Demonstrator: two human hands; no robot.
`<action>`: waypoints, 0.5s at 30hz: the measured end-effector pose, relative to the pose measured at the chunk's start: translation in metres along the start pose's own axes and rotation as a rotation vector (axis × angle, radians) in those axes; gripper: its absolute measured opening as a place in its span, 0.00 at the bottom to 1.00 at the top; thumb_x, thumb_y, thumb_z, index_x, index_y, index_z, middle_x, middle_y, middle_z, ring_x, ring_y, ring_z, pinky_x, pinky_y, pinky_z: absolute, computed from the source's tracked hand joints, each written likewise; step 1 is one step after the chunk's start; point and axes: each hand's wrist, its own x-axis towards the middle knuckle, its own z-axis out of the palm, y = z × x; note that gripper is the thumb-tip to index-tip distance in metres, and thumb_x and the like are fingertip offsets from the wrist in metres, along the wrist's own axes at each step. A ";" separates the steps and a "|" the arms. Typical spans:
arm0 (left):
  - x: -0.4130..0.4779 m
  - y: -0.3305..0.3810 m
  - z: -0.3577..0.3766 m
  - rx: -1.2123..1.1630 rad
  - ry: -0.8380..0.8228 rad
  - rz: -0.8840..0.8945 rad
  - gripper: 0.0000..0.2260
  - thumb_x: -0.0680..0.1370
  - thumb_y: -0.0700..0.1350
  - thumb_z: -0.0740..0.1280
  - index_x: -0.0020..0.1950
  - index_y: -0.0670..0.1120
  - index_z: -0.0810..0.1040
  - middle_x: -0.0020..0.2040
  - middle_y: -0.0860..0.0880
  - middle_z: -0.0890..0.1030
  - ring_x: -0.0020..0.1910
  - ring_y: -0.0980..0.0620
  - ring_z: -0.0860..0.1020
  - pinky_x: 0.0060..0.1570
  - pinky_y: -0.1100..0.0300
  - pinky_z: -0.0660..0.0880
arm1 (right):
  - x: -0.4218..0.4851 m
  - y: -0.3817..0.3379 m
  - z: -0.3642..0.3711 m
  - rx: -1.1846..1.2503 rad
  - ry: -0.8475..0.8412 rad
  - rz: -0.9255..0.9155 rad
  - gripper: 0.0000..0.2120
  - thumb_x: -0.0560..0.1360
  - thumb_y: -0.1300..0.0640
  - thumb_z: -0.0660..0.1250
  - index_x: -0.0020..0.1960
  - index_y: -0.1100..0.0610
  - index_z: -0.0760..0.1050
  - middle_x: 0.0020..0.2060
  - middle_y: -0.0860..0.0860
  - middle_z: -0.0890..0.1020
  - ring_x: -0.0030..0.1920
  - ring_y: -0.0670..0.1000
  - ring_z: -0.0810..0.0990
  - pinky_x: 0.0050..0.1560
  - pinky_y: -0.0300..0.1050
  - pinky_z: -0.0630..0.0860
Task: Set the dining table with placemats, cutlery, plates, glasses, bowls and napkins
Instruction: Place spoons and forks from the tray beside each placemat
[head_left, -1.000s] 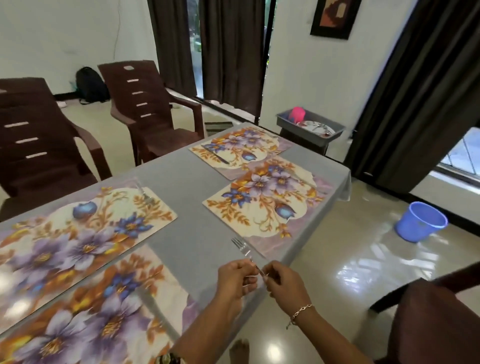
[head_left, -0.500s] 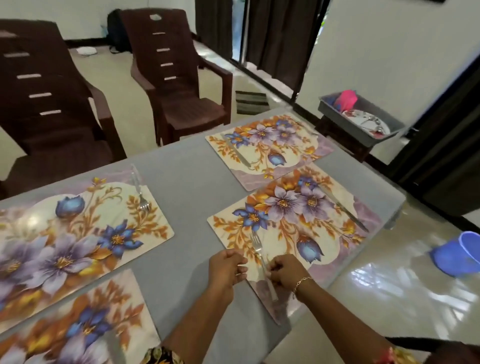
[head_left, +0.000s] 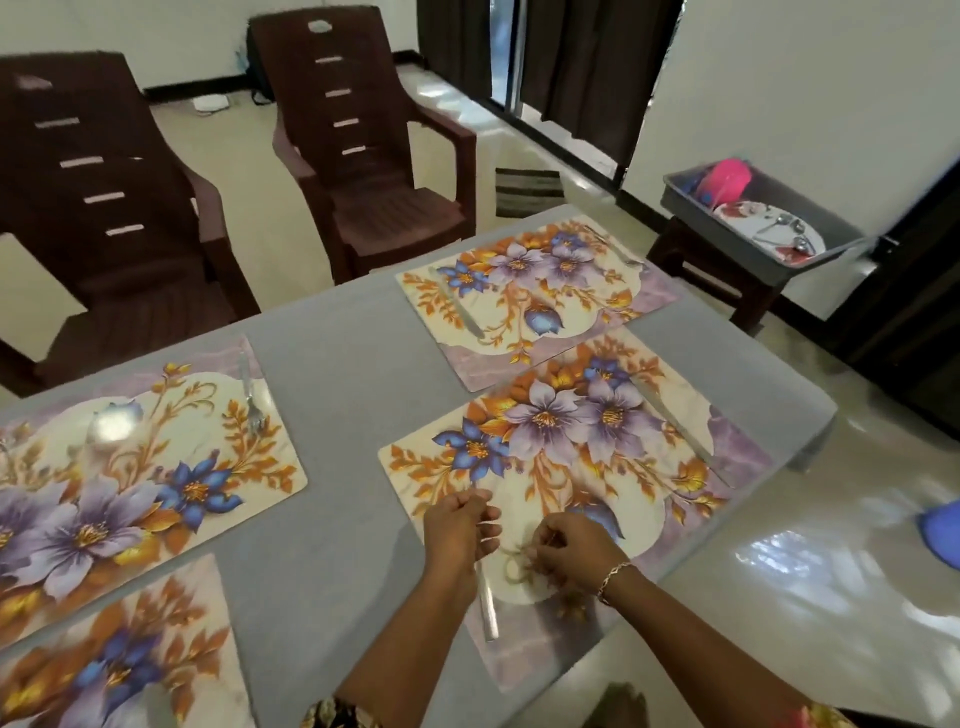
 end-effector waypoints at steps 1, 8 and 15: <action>0.000 -0.003 0.016 0.006 -0.015 0.002 0.07 0.79 0.35 0.60 0.44 0.40 0.75 0.33 0.45 0.75 0.27 0.51 0.71 0.23 0.66 0.69 | -0.003 0.009 -0.012 -0.008 -0.002 -0.037 0.17 0.72 0.60 0.67 0.29 0.47 0.65 0.29 0.43 0.71 0.32 0.41 0.70 0.33 0.29 0.66; -0.010 -0.042 0.187 0.111 -0.163 -0.023 0.07 0.78 0.36 0.60 0.42 0.41 0.76 0.31 0.45 0.76 0.22 0.54 0.71 0.19 0.68 0.66 | -0.035 0.127 -0.118 0.107 0.032 -0.013 0.13 0.72 0.61 0.62 0.33 0.46 0.67 0.31 0.42 0.73 0.31 0.39 0.71 0.33 0.30 0.68; -0.030 -0.079 0.363 0.306 -0.367 -0.078 0.09 0.76 0.35 0.62 0.37 0.42 0.74 0.26 0.48 0.73 0.20 0.54 0.69 0.20 0.67 0.65 | -0.077 0.273 -0.234 0.249 0.184 0.162 0.09 0.73 0.62 0.65 0.37 0.50 0.71 0.33 0.48 0.77 0.29 0.42 0.73 0.28 0.29 0.67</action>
